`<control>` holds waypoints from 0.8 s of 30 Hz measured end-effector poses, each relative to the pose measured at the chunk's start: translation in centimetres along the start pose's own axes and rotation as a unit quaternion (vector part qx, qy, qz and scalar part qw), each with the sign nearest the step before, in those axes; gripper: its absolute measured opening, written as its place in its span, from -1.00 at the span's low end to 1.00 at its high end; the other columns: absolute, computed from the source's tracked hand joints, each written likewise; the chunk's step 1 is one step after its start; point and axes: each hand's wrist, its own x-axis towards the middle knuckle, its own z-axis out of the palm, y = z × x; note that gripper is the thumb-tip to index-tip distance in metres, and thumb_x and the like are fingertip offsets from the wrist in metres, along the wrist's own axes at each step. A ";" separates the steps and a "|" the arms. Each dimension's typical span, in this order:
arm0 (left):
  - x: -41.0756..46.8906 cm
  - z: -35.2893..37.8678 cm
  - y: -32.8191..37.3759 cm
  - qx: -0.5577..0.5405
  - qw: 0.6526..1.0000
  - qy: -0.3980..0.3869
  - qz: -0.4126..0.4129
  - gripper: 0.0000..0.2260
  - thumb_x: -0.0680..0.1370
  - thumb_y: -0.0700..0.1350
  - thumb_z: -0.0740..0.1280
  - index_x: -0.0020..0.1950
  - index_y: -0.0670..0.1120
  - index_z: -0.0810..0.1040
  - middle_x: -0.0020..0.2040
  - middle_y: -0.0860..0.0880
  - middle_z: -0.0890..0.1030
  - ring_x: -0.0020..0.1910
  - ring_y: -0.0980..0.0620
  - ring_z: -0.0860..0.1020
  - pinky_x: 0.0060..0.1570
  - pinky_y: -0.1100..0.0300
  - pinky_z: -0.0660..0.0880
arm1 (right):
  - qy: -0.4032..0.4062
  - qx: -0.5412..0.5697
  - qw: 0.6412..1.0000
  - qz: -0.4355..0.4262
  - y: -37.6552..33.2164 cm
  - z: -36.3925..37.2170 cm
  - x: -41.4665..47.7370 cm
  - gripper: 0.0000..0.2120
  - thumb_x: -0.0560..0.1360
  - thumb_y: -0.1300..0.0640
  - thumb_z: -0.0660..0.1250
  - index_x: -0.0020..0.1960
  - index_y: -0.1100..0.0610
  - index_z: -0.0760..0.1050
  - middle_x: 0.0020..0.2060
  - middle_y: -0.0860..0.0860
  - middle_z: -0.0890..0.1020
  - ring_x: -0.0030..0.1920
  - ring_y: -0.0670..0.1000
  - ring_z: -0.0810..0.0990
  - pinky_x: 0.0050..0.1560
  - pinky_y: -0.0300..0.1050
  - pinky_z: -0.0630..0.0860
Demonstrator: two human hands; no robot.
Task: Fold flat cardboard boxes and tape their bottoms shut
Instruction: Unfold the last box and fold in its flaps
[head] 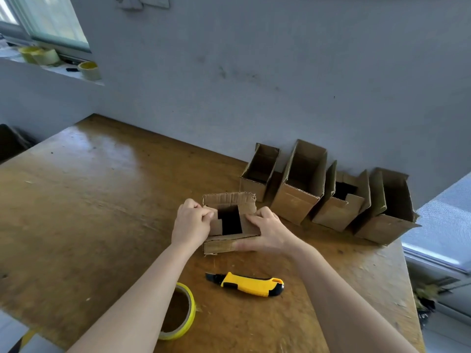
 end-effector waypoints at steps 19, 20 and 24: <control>-0.1 -1.5 0.2 0.073 0.980 -0.169 0.075 -0.33 0.49 0.38 0.14 0.52 0.10 0.19 0.52 0.09 0.22 0.48 0.00 0.22 0.42 -0.16 0.11 | 0.043 0.027 0.998 0.033 0.9 1.5 1.1 -0.68 0.61 0.00 0.19 0.32 0.06 0.48 0.14 0.02 0.58 0.12 0.02 0.53 0.09 -0.10 0.49; -0.1 -1.3 0.0 0.070 0.981 -0.162 0.078 -0.39 0.52 0.30 0.20 0.51 0.11 0.21 0.51 0.10 0.26 0.46 0.00 0.26 0.42 -0.12 0.13 | 0.042 0.036 0.998 0.043 1.1 1.6 1.0 -0.68 0.61 0.00 0.19 0.32 0.05 0.48 0.13 0.02 0.59 0.09 0.01 0.53 0.05 -0.12 0.50; 0.1 -0.8 -0.6 0.065 0.987 -0.125 0.082 -0.50 0.56 0.23 0.19 0.47 0.11 0.30 0.46 0.09 0.36 0.41 0.01 0.34 0.40 -0.07 0.18 | 0.056 0.054 0.995 0.068 1.4 1.8 1.1 -0.71 0.61 -0.01 0.20 0.24 0.08 0.51 0.04 0.01 0.60 0.01 0.01 0.55 -0.09 -0.16 0.48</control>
